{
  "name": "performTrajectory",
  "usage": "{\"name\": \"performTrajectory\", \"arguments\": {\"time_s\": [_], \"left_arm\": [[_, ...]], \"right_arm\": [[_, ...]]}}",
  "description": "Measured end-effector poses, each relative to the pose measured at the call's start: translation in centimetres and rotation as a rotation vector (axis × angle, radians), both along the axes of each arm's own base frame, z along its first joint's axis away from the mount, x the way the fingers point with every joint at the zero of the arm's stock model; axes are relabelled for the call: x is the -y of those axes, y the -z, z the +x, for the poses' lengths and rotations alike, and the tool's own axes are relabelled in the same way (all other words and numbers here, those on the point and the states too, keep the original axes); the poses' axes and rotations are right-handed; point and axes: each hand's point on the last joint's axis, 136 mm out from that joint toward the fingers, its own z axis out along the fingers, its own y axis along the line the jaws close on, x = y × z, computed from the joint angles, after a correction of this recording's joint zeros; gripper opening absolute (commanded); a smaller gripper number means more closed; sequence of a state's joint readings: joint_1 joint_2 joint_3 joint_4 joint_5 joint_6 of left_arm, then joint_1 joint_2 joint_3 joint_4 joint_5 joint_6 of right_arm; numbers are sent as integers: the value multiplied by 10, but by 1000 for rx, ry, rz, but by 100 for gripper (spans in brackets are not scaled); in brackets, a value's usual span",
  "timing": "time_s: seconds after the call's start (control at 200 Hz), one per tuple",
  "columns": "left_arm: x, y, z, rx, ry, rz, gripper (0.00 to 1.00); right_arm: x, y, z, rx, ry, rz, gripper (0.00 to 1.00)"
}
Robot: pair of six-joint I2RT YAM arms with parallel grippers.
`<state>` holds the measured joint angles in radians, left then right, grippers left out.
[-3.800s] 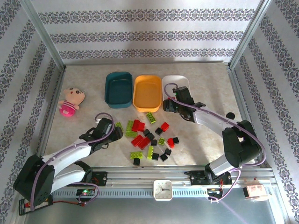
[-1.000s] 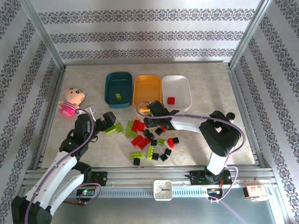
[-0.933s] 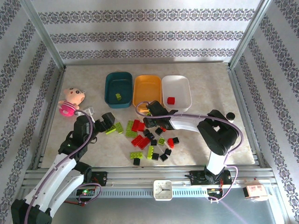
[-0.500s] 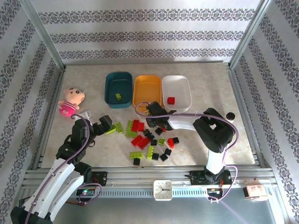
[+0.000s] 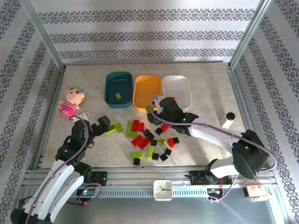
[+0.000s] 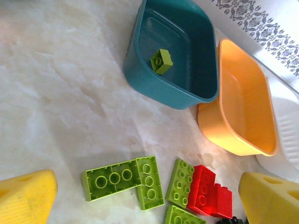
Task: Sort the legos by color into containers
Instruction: Place the lego in the container.
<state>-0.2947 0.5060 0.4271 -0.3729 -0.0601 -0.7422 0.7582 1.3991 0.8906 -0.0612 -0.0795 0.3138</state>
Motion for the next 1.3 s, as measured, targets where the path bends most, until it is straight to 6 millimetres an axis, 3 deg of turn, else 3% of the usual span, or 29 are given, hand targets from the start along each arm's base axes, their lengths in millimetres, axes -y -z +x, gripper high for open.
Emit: {"name": "performTrajectory", "arguments": {"time_s": [0.13, 0.25, 0.395, 0.55, 0.715, 0.839, 0.964, 1.124, 1.299], "left_arm": [[-1, 3, -3, 6, -8, -15, 99], [-2, 6, -5, -3, -14, -22, 99], [-2, 10, -7, -15, -14, -19, 99], [-3, 16, -9, -31, -14, -14, 99], [-3, 23, -11, -48, -11, -10, 99], [-2, 29, -11, -66, -6, -6, 99], [3, 40, -10, -114, 23, 8, 100], [12, 65, -3, -247, 76, 53, 89], [22, 94, 9, -382, 127, 129, 89]], "right_arm": [[-43, -30, 23, 28, -57, 56, 28], [-88, -33, 56, 26, -87, 74, 28], [-131, -8, 101, 11, -82, 58, 29], [-158, 22, 133, -13, -67, 29, 31], [-176, 34, 158, -21, -47, 22, 51], [-176, 34, 166, -35, -29, 31, 60], [-170, 32, 161, -39, -27, 30, 62], [-140, 23, 132, -52, -23, 19, 63], [-106, -3, 100, -14, -17, 48, 63]]}}
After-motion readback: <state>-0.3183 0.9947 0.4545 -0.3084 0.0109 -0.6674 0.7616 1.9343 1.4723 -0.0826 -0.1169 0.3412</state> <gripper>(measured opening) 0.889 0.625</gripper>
